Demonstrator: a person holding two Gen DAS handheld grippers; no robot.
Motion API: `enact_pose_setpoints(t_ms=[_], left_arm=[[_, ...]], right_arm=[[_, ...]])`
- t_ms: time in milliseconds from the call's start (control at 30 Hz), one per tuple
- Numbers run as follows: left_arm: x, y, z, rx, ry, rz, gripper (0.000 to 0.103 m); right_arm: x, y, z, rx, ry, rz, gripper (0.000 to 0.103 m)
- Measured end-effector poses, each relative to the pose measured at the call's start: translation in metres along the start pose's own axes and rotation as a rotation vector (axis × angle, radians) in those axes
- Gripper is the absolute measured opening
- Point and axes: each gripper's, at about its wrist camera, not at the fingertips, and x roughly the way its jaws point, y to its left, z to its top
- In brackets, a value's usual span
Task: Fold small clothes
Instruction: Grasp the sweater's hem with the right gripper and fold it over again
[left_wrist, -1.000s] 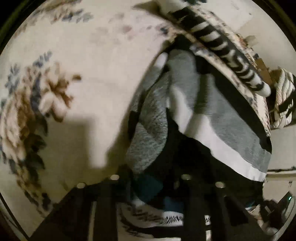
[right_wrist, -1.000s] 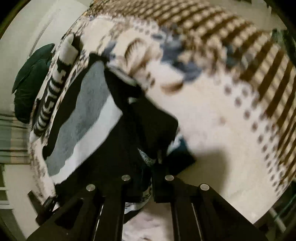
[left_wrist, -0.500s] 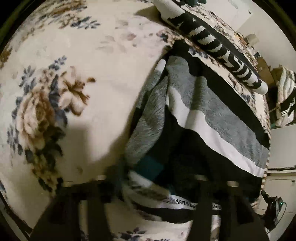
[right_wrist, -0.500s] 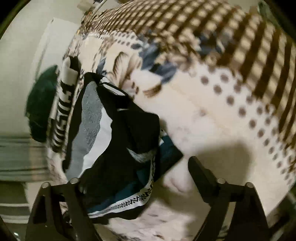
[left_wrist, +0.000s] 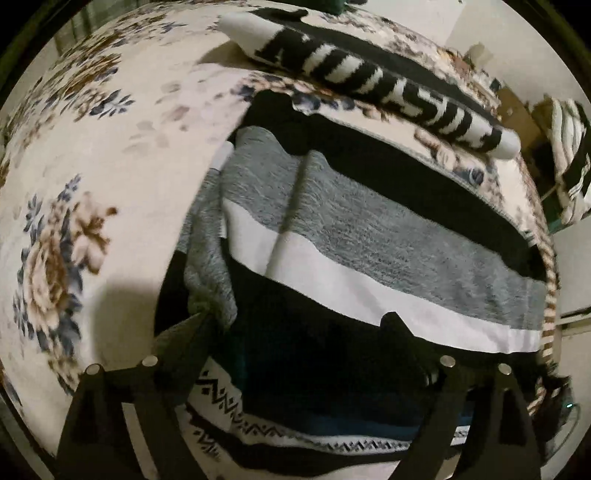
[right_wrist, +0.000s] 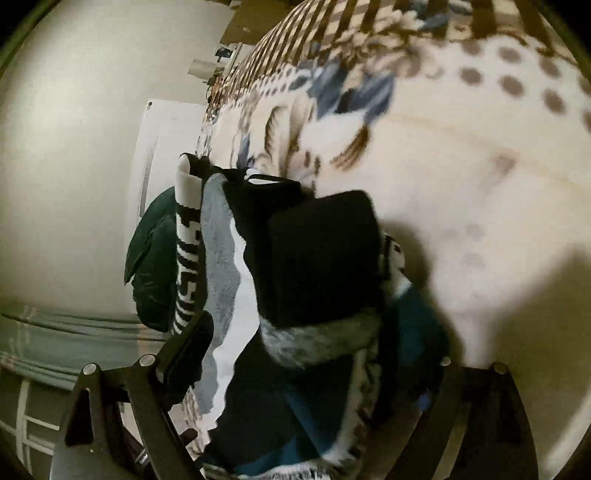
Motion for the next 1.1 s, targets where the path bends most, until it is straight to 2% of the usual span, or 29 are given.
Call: enact_pose_setpoints(t_ms=[33,67,100,167,233,300,400,533,667,767,833,933,1000,1100], left_arm=[[0.004,-0.002,0.000,0.012,-0.002,0.002,0.090],[0.008,-0.005,0.000,0.027,-0.006,0.013,0.090],[0.011,-0.006,0.000,0.044,-0.005,0.028,0.090],[0.019,-0.008,-0.001,0.067,-0.004,0.055,0.092],[0.028,-0.008,-0.002,0.078,0.008,0.081,0.099],[0.036,-0.004,0.000,0.067,0.021,0.089,0.103],[0.045,0.004,0.005,0.024,0.049,0.081,0.103],[0.036,0.017,0.011,-0.059,0.055,0.028,0.103],[0.011,0.039,0.009,-0.141,0.036,-0.021,0.103],[-0.009,0.066,0.002,-0.204,0.027,-0.032,0.103],[-0.024,0.086,-0.005,-0.249,0.018,-0.021,0.103],[-0.042,0.124,-0.020,-0.325,-0.004,0.008,0.103],[-0.048,0.153,-0.032,-0.375,-0.012,0.039,0.103],[-0.046,0.183,-0.048,-0.425,-0.002,0.086,0.103]], right_arm=[[0.003,0.001,0.002,0.008,-0.011,0.009,0.089],[0.004,0.003,0.003,0.014,-0.024,0.024,0.079],[0.005,0.003,0.003,0.011,-0.026,0.026,0.064],[0.010,0.005,0.008,0.008,-0.020,0.021,0.045],[0.021,0.008,0.009,0.009,-0.010,0.016,0.040],[0.029,0.010,0.012,0.015,-0.013,-0.004,0.022],[0.026,0.017,0.012,0.024,-0.025,-0.035,0.017],[0.022,0.059,0.010,-0.054,-0.048,-0.092,0.016],[0.023,0.124,-0.007,-0.260,-0.063,-0.171,0.016],[0.045,0.185,-0.036,-0.470,-0.039,-0.236,0.016],[0.067,0.221,-0.068,-0.638,-0.007,-0.277,0.016],[0.114,0.262,-0.137,-0.896,0.076,-0.319,0.016],[0.140,0.271,-0.189,-1.048,0.136,-0.344,0.016],[0.183,0.265,-0.270,-1.224,0.298,-0.384,0.015]])
